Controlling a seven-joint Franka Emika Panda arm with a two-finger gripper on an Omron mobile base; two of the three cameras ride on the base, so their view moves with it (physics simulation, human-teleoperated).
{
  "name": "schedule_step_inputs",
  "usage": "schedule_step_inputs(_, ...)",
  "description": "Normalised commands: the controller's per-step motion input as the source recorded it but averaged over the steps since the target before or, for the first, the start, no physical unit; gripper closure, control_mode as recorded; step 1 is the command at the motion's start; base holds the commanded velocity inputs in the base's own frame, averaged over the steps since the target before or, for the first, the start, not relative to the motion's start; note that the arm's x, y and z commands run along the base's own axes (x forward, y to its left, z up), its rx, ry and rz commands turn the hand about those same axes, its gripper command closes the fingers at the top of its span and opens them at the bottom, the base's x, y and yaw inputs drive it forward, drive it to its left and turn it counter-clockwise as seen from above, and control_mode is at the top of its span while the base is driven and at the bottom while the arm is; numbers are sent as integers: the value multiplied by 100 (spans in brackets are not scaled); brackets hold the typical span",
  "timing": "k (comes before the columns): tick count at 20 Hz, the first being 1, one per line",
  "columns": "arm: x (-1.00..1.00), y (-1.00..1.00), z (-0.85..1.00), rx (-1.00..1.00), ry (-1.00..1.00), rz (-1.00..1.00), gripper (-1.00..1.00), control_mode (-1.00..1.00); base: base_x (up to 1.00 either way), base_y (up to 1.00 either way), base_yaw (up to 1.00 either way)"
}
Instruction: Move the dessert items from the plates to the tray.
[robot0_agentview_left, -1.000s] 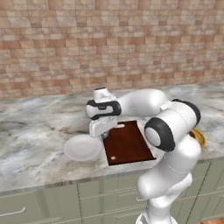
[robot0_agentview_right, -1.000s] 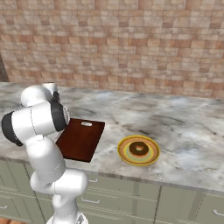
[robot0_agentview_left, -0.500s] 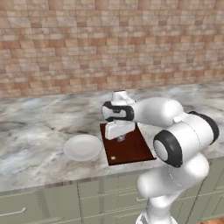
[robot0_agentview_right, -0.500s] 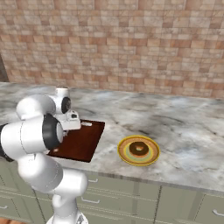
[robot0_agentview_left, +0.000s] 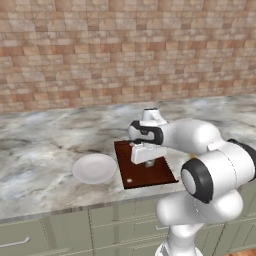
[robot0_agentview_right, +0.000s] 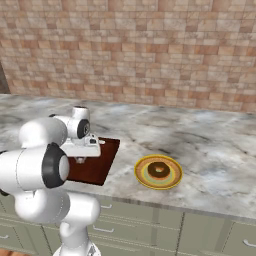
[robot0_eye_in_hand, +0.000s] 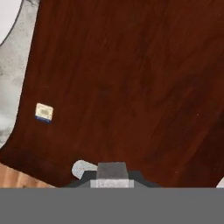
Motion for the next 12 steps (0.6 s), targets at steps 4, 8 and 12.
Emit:
schedule_step_inputs(4, -6, -4, -17, -3, 0, -11, 100, -100, 0, 0, 0)
schedule_step_inputs(8, -1, -1, -16, -3, 0, -11, 100, -100, 0, 0, 0)
schedule_step_inputs(12, 0, 0, -9, -2, 0, -10, 100, -100, 0, 0, 0)
